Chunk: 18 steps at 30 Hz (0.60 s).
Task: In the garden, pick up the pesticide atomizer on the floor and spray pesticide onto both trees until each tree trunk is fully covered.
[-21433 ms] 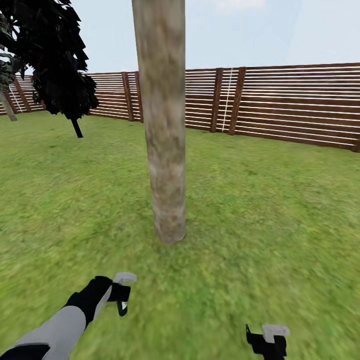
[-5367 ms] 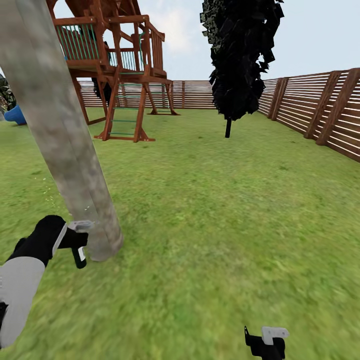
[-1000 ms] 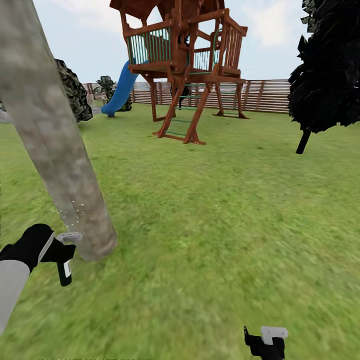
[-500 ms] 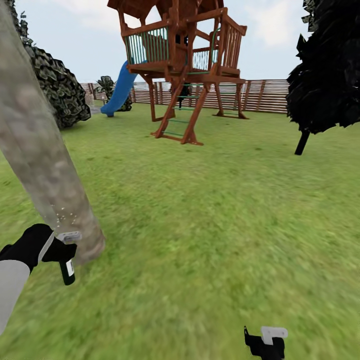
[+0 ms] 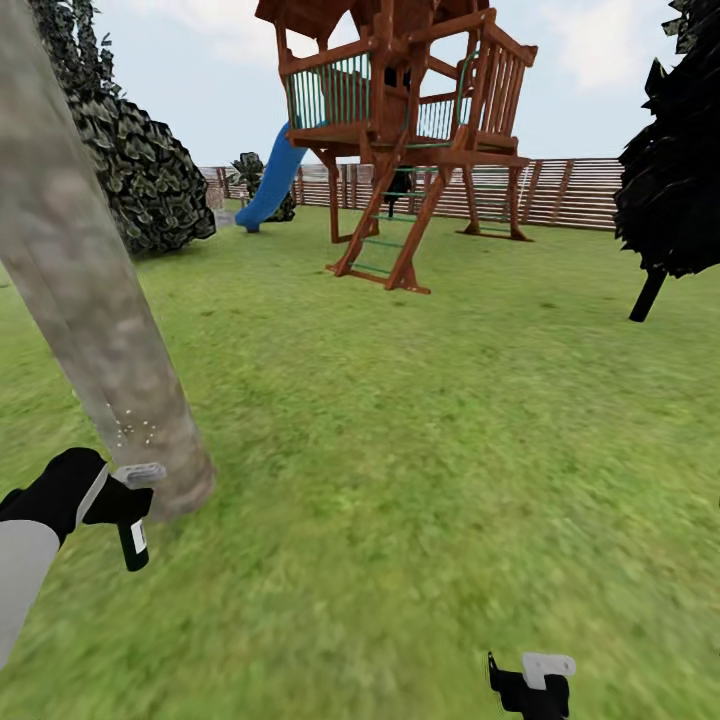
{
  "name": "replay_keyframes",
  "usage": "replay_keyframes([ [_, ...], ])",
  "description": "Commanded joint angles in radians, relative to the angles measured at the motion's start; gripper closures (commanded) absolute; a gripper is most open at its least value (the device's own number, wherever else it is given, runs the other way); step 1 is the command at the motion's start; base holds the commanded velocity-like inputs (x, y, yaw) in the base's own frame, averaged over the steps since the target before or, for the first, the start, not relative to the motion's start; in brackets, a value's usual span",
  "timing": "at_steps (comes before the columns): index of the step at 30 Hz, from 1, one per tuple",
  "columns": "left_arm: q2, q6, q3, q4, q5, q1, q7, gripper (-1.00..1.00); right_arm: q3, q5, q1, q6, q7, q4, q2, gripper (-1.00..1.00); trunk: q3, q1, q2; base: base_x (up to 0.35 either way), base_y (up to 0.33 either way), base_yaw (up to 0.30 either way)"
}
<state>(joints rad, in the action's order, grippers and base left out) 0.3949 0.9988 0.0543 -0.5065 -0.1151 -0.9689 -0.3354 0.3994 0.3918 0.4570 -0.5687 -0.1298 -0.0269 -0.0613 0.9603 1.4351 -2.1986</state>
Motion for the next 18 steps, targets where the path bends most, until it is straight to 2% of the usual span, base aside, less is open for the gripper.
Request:
replay_keyframes([
  [1, -0.001, 0.004, 0.006, -0.001, -0.011, -0.001, -0.008, 1.00, 0.009, 0.004, 0.000, 0.000, -0.005, -0.001, 0.000, -1.00, 0.001, 0.000, 0.000, 0.106, -0.272, 0.006],
  [6, -0.001, 0.004, 0.006, -0.001, -0.012, 0.000, -0.007, 1.00, 0.009, 0.004, 0.000, 0.000, -0.005, -0.001, 0.000, -1.00, 0.001, 0.000, 0.000, 0.106, -0.273, 0.003],
  [11, 0.007, 0.004, 0.004, 0.010, -0.015, 0.001, 0.025, 1.00, 0.009, 0.004, 0.000, 0.000, -0.005, 0.000, 0.000, -1.00, 0.001, 0.000, 0.000, 0.110, -0.273, 0.254],
  [18, 0.004, 0.004, 0.004, 0.011, -0.014, 0.001, 0.030, 1.00, 0.009, 0.004, 0.000, 0.000, -0.005, 0.000, 0.000, -1.00, 0.001, 0.000, 0.000, 0.199, -0.222, 0.277],
])
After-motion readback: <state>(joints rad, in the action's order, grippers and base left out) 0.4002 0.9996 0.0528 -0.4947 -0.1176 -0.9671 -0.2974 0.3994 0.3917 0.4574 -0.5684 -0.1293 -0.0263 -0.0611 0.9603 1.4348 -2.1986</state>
